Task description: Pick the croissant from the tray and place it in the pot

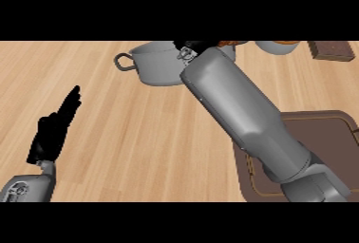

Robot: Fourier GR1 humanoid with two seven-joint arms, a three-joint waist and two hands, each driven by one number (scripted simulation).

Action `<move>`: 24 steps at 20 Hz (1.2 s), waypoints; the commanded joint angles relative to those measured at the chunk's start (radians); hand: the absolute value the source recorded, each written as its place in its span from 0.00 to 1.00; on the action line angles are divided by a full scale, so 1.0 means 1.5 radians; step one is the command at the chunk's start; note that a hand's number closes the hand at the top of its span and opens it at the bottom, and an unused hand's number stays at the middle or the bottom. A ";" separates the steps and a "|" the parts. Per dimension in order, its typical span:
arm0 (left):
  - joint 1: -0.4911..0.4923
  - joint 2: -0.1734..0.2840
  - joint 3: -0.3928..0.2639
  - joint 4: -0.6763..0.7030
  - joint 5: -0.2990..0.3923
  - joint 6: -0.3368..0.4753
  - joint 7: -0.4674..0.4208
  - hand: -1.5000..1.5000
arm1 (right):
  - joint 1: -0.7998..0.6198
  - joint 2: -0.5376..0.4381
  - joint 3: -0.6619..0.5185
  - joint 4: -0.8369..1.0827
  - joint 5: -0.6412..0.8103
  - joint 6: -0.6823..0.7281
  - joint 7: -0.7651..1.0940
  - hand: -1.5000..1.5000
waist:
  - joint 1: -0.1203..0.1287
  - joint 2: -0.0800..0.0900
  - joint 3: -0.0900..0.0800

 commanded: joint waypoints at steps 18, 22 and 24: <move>0.034 0.003 0.021 -0.004 -0.001 0.007 -0.027 0.50 | 0.010 -0.011 -0.202 0.296 -0.054 -0.314 -0.082 0.00 | -0.036 0.010 0.002; 0.036 0.000 0.015 -0.027 0.003 0.002 -0.014 0.50 | 0.002 0.007 -0.236 0.311 -0.092 -0.379 -0.124 0.00 | -0.020 0.009 0.003; 0.049 -0.004 0.013 -0.038 0.002 0.003 -0.019 0.50 | 0.004 -0.003 -0.258 0.329 -0.101 -0.394 -0.173 0.00 | -0.021 0.010 0.003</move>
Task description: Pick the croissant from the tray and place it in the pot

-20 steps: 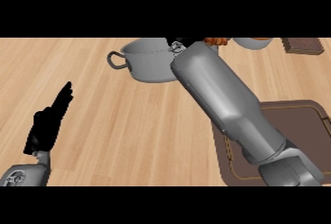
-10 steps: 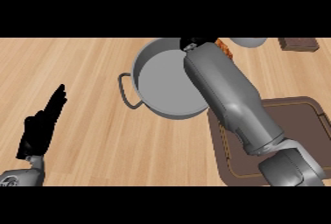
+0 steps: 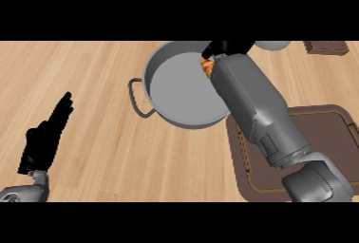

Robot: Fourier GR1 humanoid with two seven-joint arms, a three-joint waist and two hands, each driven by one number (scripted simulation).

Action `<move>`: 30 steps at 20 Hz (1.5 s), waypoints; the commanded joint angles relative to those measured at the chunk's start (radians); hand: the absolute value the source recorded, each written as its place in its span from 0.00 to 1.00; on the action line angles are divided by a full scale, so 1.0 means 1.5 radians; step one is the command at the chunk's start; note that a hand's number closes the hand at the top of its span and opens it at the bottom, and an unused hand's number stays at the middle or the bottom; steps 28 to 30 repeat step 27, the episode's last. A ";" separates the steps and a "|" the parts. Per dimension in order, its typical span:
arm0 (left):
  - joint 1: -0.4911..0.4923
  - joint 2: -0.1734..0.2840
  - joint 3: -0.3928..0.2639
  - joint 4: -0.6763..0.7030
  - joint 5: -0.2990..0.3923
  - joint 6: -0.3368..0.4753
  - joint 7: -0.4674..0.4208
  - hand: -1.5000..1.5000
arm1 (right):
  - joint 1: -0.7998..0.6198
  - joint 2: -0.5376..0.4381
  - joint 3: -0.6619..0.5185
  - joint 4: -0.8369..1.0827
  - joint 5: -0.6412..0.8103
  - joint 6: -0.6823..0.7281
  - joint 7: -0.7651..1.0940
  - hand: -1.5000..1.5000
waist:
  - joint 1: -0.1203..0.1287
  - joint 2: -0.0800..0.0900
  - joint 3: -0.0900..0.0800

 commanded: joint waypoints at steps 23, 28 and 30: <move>-0.012 -0.007 0.014 0.043 -0.016 0.010 -0.006 0.50 | 0.066 0.013 0.087 -0.140 -0.361 -0.402 -0.235 0.00 | -0.026 -0.022 0.000; 0.052 0.001 0.031 0.002 -0.004 0.004 -0.013 0.50 | 0.169 0.013 0.218 -0.232 -0.395 -0.455 -0.198 0.00 | -0.041 -0.030 0.000; 0.052 0.001 0.031 0.002 -0.004 0.004 -0.013 0.50 | 0.169 0.013 0.218 -0.232 -0.395 -0.455 -0.198 0.00 | -0.041 -0.030 0.000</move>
